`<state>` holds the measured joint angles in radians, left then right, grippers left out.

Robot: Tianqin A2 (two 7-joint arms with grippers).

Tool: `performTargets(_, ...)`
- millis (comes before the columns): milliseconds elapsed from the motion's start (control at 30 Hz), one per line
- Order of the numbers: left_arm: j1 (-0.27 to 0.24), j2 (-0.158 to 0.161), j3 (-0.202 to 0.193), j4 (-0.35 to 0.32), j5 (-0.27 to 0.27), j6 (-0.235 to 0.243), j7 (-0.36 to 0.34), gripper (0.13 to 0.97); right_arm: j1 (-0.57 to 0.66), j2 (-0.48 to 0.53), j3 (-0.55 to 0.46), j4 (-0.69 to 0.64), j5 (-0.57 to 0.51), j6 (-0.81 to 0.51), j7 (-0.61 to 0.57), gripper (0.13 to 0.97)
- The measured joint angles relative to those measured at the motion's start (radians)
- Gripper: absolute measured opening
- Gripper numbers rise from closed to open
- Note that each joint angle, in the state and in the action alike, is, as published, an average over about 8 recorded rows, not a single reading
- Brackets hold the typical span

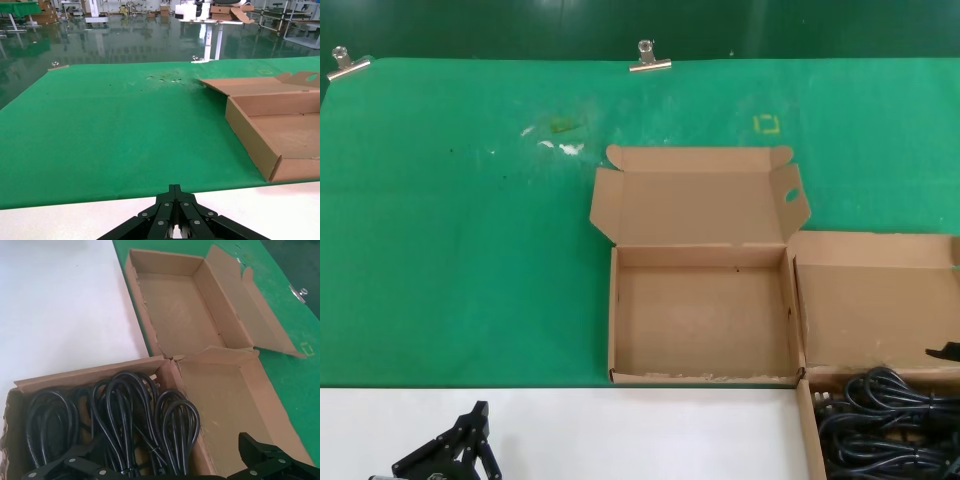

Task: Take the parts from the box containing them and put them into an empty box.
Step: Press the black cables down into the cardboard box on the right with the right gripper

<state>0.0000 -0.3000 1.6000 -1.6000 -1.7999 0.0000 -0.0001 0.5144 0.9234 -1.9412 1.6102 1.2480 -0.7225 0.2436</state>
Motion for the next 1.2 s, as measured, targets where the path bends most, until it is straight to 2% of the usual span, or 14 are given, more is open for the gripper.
performTargets(133, 0.000, 0.000, 0.000, 0.000, 0.000, 0.000, 0.000, 0.149, 0.007, -0.014, 0.007, -0.004, -0.019, -0.017, -0.022, 0.930)
performTargets(433, 0.000, 0.000, 0.000, 0.000, 0.000, 0.000, 0.000, 0.149, 0.010, -0.043, 0.024, -0.035, -0.033, -0.028, -0.085, 0.827)
performTargets(700, 0.000, 0.000, 0.000, 0.000, 0.000, 0.000, 0.000, 0.149, 0.006, -0.063, 0.035, -0.064, -0.023, -0.025, -0.141, 0.659)
performTargets(833, 0.000, 0.000, 0.000, 0.000, 0.000, 0.000, 0.000, 0.149, 0.007, -0.072, 0.039, -0.078, -0.019, -0.021, -0.167, 0.659)
performTargets(1100, 0.000, 0.000, 0.000, 0.000, 0.000, 0.000, 0.000, 0.149, 0.008, -0.087, 0.043, -0.095, -0.010, -0.023, -0.196, 0.441)
performTargets(1200, 0.000, 0.000, 0.000, 0.000, 0.000, 0.000, 0.000, 0.149, 0.009, -0.089, 0.044, -0.096, -0.007, -0.028, -0.196, 0.400)
